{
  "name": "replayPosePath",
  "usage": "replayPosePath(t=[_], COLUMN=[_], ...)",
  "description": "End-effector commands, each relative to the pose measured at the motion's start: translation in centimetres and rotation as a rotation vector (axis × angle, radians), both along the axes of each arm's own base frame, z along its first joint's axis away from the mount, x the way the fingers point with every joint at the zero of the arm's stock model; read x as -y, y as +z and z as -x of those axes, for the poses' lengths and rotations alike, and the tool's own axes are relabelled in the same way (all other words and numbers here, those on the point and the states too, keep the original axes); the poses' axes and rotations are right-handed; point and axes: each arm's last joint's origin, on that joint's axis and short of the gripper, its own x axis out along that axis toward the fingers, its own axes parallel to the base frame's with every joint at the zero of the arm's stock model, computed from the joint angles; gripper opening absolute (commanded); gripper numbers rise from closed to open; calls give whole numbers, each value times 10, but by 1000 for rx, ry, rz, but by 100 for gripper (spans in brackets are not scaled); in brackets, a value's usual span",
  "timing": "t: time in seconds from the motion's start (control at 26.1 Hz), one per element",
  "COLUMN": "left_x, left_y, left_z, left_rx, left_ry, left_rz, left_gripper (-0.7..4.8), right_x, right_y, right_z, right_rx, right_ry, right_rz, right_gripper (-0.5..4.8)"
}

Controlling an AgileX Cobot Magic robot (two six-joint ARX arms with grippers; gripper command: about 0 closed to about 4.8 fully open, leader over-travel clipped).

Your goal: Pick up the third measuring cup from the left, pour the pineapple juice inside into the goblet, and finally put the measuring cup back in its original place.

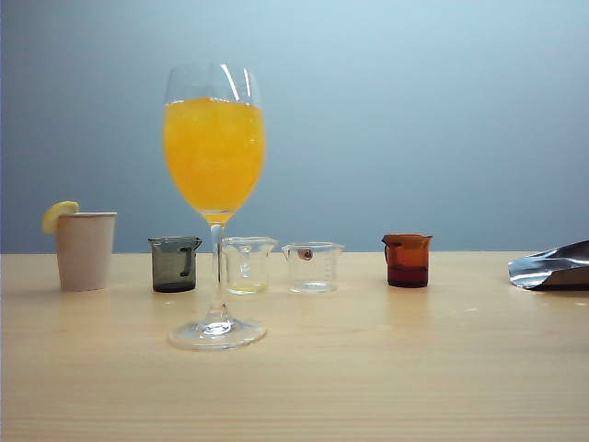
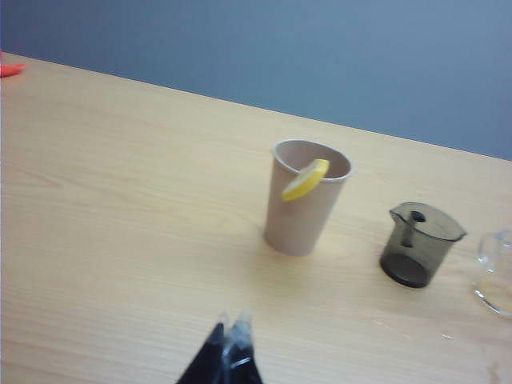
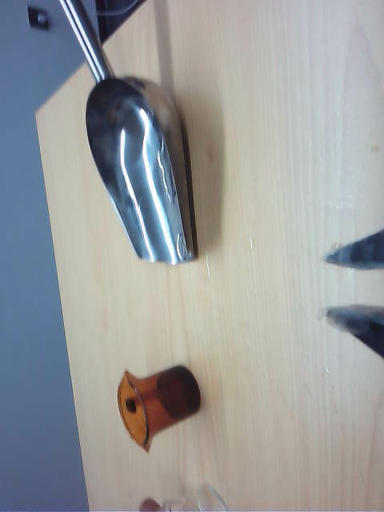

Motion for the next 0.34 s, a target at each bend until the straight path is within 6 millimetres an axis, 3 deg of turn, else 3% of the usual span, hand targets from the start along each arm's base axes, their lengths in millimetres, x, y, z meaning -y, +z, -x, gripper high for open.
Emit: replayPosePath(t=[0.04, 0.34], left_x=[0, 0], left_y=[2, 2], left_z=[0, 0], left_rx=[15, 14], left_ry=[0, 1], left_rz=[-2, -2], left_gripper=[-5, -5], right_x=[0, 4], right_y=[0, 0], right_z=[0, -1], right_rx=[6, 6], right_ry=[-2, -37], right_rz=[-1, -2], right_gripper=[67, 67])
